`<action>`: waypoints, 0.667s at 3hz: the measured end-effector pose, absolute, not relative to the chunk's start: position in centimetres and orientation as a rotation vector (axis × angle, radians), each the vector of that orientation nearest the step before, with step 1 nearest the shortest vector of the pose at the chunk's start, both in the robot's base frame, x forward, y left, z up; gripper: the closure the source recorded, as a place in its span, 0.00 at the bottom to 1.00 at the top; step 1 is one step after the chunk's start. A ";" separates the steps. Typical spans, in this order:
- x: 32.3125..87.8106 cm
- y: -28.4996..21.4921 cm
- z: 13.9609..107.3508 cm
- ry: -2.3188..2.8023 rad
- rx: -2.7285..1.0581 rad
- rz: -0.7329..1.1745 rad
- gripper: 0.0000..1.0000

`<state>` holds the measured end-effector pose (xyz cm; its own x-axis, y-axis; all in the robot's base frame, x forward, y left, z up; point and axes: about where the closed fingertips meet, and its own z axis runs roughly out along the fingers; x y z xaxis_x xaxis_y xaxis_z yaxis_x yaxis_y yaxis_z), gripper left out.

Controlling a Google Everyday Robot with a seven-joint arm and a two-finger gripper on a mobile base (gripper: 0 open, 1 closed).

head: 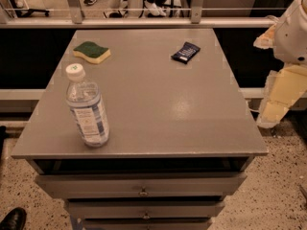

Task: Pick blue plastic bottle

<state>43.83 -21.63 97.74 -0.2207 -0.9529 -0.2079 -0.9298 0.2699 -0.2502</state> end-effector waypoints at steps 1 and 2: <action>43.8 -21.6 97.7 2.228 -1.722 -0.103 0.00; 44.0 -20.2 96.9 2.193 -1.698 0.016 0.00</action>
Offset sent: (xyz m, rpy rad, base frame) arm 0.0069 0.0458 -0.0285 0.3065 0.0705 0.0577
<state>44.05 -20.18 96.90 -0.2085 -0.9336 -0.2913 -0.9377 0.2755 -0.2115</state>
